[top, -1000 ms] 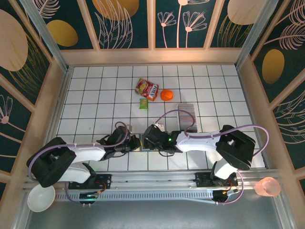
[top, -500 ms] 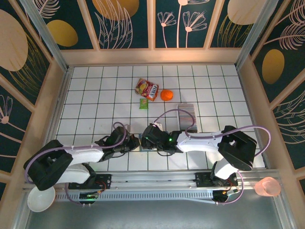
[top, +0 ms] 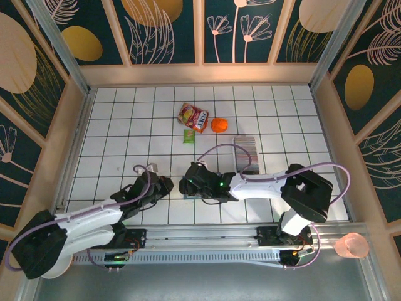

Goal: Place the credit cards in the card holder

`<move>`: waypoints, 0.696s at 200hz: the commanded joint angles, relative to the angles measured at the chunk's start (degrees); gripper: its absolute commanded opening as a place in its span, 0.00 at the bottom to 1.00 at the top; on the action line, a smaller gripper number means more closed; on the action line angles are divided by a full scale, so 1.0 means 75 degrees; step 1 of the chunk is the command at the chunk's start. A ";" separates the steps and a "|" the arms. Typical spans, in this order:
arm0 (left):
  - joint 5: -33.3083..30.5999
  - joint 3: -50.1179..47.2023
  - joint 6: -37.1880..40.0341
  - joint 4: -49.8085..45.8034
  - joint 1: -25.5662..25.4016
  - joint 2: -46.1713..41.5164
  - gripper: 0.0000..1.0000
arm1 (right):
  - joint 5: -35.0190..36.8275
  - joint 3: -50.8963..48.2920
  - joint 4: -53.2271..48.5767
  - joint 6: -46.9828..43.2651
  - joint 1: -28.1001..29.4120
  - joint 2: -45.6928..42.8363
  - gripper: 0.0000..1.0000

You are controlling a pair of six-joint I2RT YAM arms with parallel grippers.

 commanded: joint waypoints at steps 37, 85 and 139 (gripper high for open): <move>0.0334 0.0022 0.0189 0.0167 -0.0038 0.0118 0.18 | 0.1672 -0.0603 -0.1755 0.0628 0.0234 -0.1413 0.50; 0.0802 0.0285 0.0349 0.0503 -0.0042 0.0850 0.26 | 0.1365 -0.1097 -0.1721 0.0619 -0.0214 -0.1534 0.54; 0.0875 0.0252 0.0337 0.0604 -0.0039 0.0990 0.31 | 0.1130 -0.1033 -0.1487 0.0582 -0.0313 -0.0871 0.53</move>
